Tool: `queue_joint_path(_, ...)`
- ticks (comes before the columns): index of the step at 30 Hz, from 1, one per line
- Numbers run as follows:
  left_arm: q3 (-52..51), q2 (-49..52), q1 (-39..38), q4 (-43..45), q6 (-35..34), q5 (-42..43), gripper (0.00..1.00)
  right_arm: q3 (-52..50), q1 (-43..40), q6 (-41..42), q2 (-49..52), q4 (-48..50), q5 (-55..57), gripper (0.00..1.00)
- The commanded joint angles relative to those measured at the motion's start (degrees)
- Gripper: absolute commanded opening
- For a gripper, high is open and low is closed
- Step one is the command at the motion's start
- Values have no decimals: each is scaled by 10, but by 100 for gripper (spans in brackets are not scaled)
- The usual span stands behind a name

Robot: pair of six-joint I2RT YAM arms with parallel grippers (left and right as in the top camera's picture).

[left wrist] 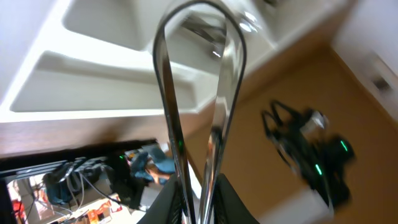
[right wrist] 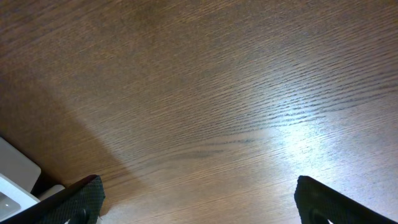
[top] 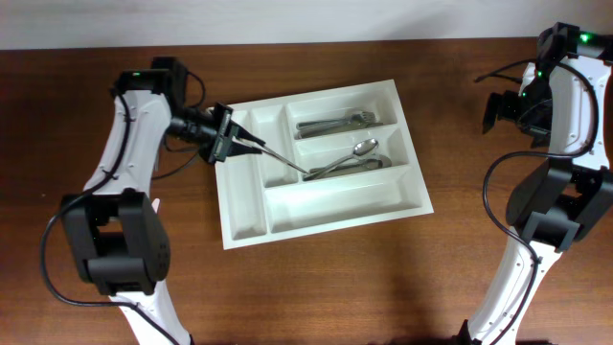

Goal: Pack container
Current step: 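Lift the tongs with the left gripper and carry them over the tray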

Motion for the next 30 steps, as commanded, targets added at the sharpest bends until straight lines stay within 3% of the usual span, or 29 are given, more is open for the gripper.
queue_joint_path(1,9,3,-34,-1,-104,-99,2,-2,3,-4,-3,1,-5,99)
queue_joint_path(9,9,3,-127,32,-270,-185,2,-2,3,-4,-3,1,-5,99)
queue_joint_path(18,9,3,-226,85,-512,-234,2,-2,3,-4,-3,1,-5,99)
queue_joint_path(22,9,3,-259,123,-616,-261,7,-2,3,-4,-3,1,-5,99)
queue_joint_path(24,9,3,-274,150,-628,-294,14,-2,3,-4,-3,1,-5,99)
queue_joint_path(25,9,3,-282,164,-628,-316,6,-2,3,-4,-3,1,-5,99)
queue_joint_path(30,9,3,-305,178,-628,-375,2,-2,3,-4,-3,0,-5,99)
